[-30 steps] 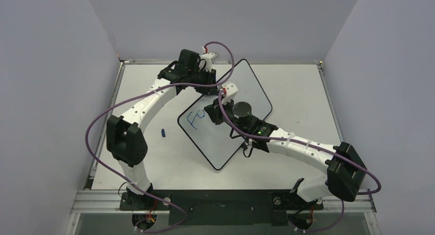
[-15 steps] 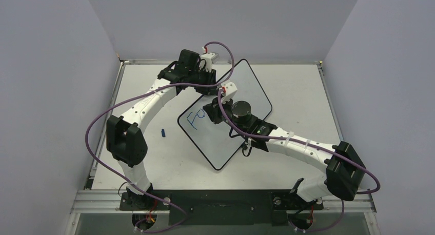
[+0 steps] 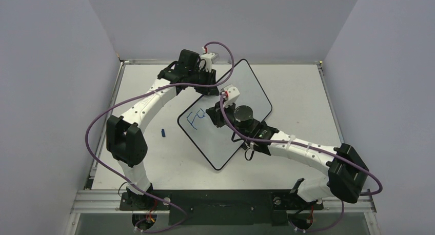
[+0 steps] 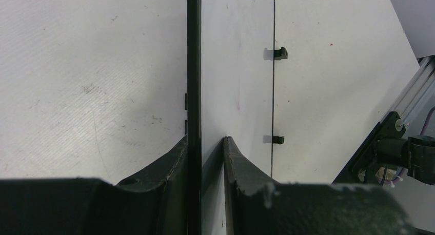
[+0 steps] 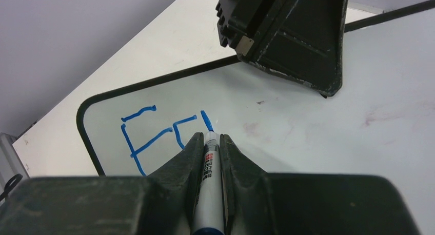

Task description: Write a sentence on the whiteboard

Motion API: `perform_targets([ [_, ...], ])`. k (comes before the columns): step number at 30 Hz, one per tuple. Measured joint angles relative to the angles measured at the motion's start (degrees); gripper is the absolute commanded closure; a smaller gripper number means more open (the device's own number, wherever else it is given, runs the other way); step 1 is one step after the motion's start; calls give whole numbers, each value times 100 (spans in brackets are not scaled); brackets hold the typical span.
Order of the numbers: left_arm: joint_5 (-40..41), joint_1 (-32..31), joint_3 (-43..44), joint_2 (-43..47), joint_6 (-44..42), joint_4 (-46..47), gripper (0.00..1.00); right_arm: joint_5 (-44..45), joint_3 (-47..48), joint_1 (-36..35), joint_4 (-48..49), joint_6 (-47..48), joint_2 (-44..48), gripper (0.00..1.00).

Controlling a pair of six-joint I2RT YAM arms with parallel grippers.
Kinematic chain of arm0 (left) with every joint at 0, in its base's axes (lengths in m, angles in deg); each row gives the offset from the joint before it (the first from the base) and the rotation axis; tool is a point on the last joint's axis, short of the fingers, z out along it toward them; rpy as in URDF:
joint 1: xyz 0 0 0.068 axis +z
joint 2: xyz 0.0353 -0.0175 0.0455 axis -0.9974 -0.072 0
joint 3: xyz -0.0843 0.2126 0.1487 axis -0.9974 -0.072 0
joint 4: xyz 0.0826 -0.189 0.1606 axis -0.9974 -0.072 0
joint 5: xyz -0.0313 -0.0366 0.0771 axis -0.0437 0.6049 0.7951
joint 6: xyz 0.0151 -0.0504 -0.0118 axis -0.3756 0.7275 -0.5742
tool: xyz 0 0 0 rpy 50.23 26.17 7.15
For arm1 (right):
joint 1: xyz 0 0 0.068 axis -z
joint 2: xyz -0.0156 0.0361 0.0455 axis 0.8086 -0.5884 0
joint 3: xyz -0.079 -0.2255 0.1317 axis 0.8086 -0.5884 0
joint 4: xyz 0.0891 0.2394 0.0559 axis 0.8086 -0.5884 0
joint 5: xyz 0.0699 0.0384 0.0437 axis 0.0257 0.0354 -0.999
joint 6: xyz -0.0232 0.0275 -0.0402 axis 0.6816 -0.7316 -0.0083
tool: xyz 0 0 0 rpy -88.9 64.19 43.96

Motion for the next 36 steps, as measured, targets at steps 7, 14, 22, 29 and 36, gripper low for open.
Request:
perform_targets([
  [7,0,0,0,0,0,2,100,98,-232,0,-9,-4,149,100],
  [14,-2,-7,0,9,2,7,100,232,-332,2,-133,7,264,100],
  [22,9,-55,0,59,-4,17,100,398,-321,4,-505,146,713,100],
  [29,20,-59,0,61,-4,17,100,415,-26,7,-546,219,776,100],
  [36,33,-70,0,61,0,17,100,374,166,7,-457,197,496,100],
])
